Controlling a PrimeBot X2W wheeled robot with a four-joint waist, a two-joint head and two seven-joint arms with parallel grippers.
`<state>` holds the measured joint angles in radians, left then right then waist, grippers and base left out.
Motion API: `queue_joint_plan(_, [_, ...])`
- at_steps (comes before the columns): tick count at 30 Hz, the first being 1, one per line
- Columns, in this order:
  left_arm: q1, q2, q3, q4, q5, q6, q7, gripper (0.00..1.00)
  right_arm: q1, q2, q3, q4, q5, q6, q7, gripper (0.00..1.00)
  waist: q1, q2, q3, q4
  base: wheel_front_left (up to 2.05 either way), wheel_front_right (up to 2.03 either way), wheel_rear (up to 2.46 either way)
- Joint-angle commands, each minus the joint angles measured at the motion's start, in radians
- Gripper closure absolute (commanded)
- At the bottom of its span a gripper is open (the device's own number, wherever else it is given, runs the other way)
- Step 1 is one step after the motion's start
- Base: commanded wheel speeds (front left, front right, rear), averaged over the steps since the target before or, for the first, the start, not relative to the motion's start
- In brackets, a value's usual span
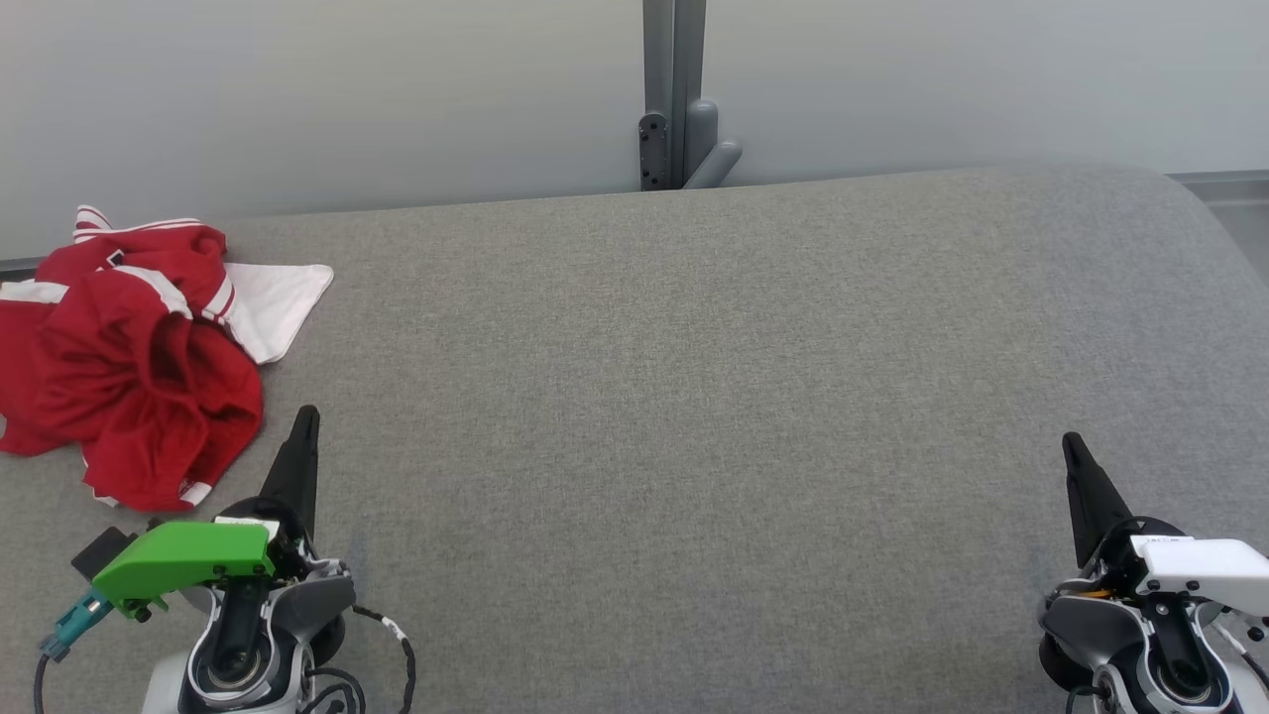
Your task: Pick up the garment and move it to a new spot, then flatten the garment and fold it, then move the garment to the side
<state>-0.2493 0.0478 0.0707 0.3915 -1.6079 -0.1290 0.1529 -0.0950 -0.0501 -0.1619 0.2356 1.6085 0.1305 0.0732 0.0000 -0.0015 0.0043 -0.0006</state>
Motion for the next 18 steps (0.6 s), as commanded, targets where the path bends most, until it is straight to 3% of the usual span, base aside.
queue_joint_plan(1, [-0.016, 0.006, 0.002, -0.001, -0.001, -0.005, -0.002, 1.00, -0.010, -0.001, 0.000, -0.003, 0.000, 0.000, 0.001, 1.00, 0.0000, 0.0015, 0.000, 0.000, 0.00, 0.00, 0.00])
queue_joint_plan(17, [-0.016, 0.006, 0.002, -0.001, -0.001, -0.005, -0.002, 1.00, -0.010, -0.001, 0.000, -0.003, 0.000, 0.000, 0.001, 1.00, 0.0000, 0.0015, 0.000, 0.000, 0.00, 0.00, 0.00])
queue_joint_plan(18, [0.000, 0.000, 0.000, 0.000, 0.000, 0.000, 0.000, 1.00, 0.000, 0.000, 0.000, 0.000, 0.000, 0.000, 0.000, 1.00, 0.0000, 0.0000, 0.000, 0.000, 0.00, 0.00, 0.00])
